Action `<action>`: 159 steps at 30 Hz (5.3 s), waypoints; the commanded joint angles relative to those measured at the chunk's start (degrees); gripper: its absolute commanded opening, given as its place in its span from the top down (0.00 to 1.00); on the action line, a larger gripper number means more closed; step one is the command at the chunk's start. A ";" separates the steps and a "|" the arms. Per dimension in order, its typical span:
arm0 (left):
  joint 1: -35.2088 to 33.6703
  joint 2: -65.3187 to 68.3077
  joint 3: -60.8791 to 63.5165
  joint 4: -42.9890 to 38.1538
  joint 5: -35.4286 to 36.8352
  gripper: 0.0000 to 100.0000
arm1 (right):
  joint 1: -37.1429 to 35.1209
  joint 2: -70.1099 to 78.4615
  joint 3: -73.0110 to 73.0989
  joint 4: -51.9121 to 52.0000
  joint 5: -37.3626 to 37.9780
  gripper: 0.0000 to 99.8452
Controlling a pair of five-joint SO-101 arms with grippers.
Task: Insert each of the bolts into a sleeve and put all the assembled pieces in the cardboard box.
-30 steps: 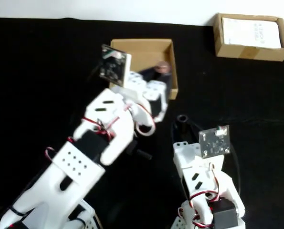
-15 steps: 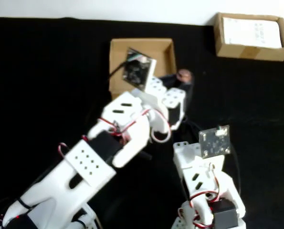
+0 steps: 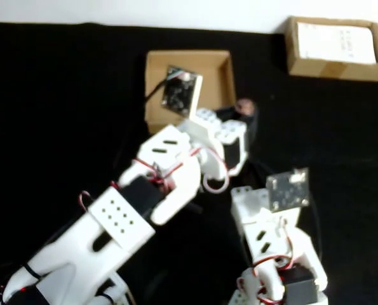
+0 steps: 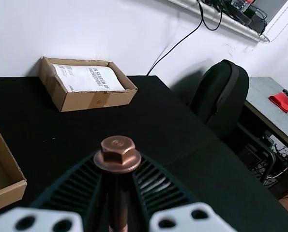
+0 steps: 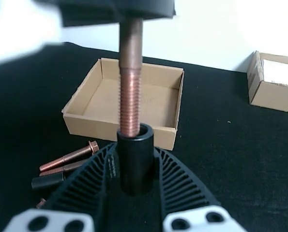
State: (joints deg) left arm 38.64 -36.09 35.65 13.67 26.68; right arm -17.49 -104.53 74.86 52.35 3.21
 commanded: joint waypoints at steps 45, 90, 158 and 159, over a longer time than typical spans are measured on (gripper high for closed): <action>-0.92 0.22 2.15 -14.68 -5.19 0.99 | -0.31 0.04 -0.13 -1.10 -0.26 0.99; 1.80 1.80 3.03 -10.46 -4.75 0.99 | 0.04 0.13 -0.13 -4.70 2.73 0.99; -1.27 -1.98 7.60 -13.36 -5.19 0.99 | -1.19 0.13 1.45 -3.21 2.11 0.99; -1.27 -1.98 7.60 -13.36 -5.19 0.99 | -1.19 0.13 1.45 -3.30 2.11 0.99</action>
State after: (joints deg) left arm 38.11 -36.44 43.47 1.98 21.85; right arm -18.20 -104.44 78.73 49.10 5.67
